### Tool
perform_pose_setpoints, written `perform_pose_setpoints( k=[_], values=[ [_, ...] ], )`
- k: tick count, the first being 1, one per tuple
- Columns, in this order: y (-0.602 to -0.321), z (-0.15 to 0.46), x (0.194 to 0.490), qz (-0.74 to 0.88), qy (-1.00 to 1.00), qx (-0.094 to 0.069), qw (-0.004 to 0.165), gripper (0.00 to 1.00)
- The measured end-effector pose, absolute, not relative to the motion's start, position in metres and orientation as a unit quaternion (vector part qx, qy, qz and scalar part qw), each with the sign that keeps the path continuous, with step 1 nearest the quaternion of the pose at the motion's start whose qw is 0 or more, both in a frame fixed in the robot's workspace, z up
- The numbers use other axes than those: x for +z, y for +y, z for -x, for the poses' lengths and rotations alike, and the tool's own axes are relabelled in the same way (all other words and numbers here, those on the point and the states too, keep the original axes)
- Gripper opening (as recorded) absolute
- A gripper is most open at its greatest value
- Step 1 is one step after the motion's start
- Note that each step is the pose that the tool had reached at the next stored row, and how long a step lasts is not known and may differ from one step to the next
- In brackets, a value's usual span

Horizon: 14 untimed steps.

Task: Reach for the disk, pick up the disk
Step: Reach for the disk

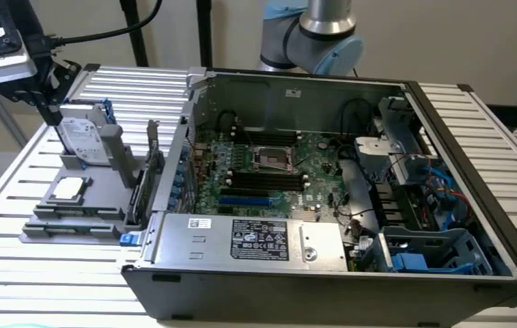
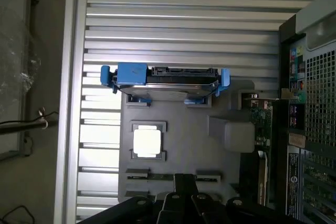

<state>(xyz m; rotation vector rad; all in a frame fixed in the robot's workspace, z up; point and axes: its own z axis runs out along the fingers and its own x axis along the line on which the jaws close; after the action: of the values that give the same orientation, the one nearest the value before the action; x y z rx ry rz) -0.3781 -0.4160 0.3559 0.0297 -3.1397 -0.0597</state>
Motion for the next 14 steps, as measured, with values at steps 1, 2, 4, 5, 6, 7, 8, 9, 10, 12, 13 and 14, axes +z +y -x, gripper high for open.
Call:
perform_pose_setpoints(
  k=[1, 2, 4, 5, 6, 7, 8, 9, 10, 12, 13, 14],
  values=[
    [-0.413, 0.381, 0.356, -0.010, -1.000, -0.019, 0.000, 0.11],
    [-0.410, 0.383, 0.356, -0.010, -1.000, -0.019, 0.000, 0.11],
    [-0.403, 0.386, 0.356, -0.010, -1.000, -0.019, 0.000, 0.11],
    [-0.399, 0.387, 0.356, -0.010, -1.000, -0.019, 0.000, 0.11],
    [-0.395, 0.389, 0.356, -0.010, -1.000, -0.019, 0.000, 0.11],
    [-0.391, 0.391, 0.356, -0.010, -1.000, -0.019, 0.000, 0.11],
    [-0.387, 0.392, 0.356, -0.010, -1.000, -0.019, 0.000, 0.11],
    [-0.384, 0.394, 0.356, -0.010, -1.000, -0.019, 0.000, 0.11],
    [-0.379, 0.396, 0.356, -0.010, -1.000, -0.019, 0.000, 0.11],
    [-0.372, 0.400, 0.356, -0.009, -1.000, -0.019, 0.000, 0.11],
    [-0.368, 0.402, 0.356, -0.010, -1.000, -0.019, 0.000, 0.11],
    [-0.364, 0.404, 0.356, -0.010, -1.000, -0.019, 0.000, 0.11]
  ],
)
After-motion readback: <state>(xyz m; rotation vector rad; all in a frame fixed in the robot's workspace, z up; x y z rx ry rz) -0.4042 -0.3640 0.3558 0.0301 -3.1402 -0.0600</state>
